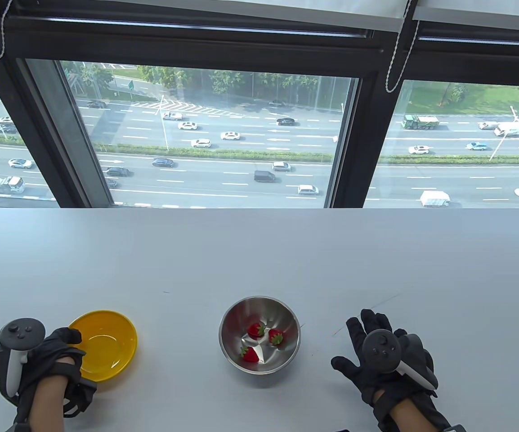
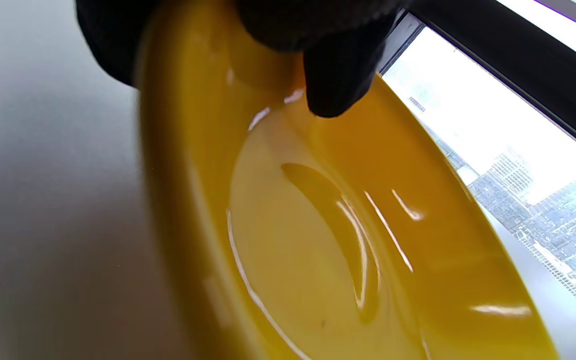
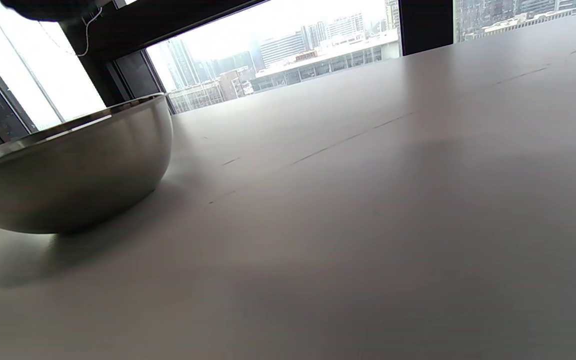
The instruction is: Pour strawberries from bowl into mixing bowl
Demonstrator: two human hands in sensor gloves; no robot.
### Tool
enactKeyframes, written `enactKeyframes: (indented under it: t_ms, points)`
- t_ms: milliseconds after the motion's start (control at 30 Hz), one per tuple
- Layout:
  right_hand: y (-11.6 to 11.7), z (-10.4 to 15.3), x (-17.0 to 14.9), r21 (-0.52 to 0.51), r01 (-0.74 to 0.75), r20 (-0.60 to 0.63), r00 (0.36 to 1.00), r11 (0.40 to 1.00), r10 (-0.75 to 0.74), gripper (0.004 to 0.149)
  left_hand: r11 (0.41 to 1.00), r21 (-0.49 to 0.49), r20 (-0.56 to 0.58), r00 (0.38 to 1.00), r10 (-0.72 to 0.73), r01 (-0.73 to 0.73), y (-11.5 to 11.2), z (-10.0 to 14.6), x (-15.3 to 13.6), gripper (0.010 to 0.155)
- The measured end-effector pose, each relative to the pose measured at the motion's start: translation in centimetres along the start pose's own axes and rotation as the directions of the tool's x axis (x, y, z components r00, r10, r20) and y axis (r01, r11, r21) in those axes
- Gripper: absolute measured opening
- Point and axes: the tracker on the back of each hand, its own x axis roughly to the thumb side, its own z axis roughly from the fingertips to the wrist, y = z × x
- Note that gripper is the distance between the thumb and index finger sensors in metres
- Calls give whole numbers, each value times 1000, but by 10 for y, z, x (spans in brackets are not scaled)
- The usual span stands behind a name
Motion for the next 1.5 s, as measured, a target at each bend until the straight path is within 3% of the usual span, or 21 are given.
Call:
enactKeyframes:
  t_ms: [433,833,1267,1500]
  points:
    - [0,0,0,0,2,0,1000,1000,-2,91,996,-34,-41,996,-81,80,-5,-1,-3,52]
    - [0,0,-1,-7,5,-1,1000,1000,-5,91,987,74,-13,989,-145,146,6,9,10,57]
    - [0,-1,-1,-13,2,-10,1000,1000,-2,91,977,209,280,954,-106,47,12,30,44,66]
    - [0,-1,0,-13,-1,-10,1000,1000,1,91,961,261,377,906,-192,95,6,43,63,75]
